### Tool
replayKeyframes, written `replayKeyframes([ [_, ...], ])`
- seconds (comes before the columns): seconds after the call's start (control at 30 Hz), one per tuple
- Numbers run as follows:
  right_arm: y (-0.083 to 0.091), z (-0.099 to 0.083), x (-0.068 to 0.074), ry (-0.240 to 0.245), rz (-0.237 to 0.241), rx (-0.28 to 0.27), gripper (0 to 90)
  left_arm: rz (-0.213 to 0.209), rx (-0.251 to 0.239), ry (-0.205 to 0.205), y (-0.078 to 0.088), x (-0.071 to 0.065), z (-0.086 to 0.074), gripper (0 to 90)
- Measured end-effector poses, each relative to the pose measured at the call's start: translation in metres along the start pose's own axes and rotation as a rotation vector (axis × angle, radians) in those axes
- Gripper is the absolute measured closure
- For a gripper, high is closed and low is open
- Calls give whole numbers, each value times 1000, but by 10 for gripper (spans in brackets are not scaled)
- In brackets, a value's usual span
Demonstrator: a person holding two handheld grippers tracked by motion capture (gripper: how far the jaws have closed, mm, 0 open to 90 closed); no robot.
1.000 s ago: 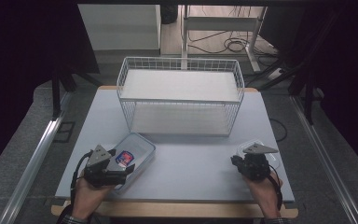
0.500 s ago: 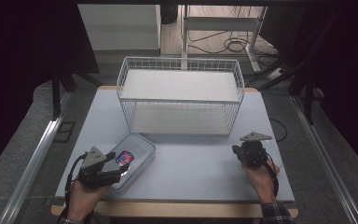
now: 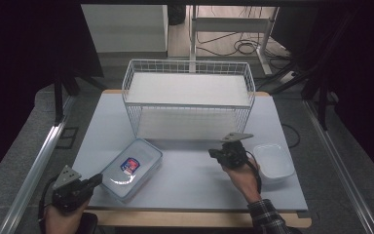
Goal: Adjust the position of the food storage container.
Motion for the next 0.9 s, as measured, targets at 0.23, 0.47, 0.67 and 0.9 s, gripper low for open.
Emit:
replayKeyframes([
  [0.23, -42, 18, 25, 39, 99, 6, 889, 36, 99, 6, 3, 7, -10, 898],
  [0.47, -74, 34, 46, 72, 155, 20, 888, 22, 206, 36, -15, 7, -19, 898],
  [0.67, -104, 47, 59, 94, 188, 47, 878, 5, 219, 57, -24, 8, -19, 897],
  [0.9, -127, 57, 66, 121, 210, 79, 861, -24, 203, 83, -35, 13, -12, 896],
])
Point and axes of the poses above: each handheld gripper's, and its own axes: y roughly backward along the jaws, z roughly out of its top, x roughly to its left, the point moved 2 cm from there along -y, roughly forward along the jaws, and after that the axes turned 5 degrees about -y, right-handed, at the moved point
